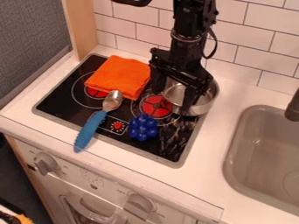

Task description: Put the grapes in the silver pot

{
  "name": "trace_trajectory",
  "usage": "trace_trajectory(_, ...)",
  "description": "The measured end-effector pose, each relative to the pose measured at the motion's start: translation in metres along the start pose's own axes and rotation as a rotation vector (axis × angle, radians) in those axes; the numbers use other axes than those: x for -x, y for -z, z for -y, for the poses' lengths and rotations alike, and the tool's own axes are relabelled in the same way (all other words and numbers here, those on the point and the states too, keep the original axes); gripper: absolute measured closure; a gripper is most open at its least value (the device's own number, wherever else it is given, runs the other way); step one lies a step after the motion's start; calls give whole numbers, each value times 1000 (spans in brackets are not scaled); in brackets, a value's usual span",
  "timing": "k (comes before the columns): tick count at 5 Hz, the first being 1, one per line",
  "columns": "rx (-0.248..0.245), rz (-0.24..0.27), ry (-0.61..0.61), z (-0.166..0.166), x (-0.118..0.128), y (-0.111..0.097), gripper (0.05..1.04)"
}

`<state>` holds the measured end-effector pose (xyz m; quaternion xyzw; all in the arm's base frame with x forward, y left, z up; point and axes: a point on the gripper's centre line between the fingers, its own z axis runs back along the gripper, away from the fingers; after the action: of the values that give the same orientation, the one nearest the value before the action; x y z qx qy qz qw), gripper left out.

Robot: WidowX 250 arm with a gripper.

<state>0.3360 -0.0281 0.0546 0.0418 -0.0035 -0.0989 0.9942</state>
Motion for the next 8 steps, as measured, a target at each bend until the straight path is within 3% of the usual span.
trace_trajectory(2,19,-54,15,4,22,16,82)
trace_trajectory(3,20,-55,19,2,29,13,82)
trace_trajectory(5,-17,-81,-7,-5,38,26,82)
trace_trajectory(6,-32,-132,5,-4,41,44,83)
trace_trajectory(8,-37,-155,-2,-5,49,47,140)
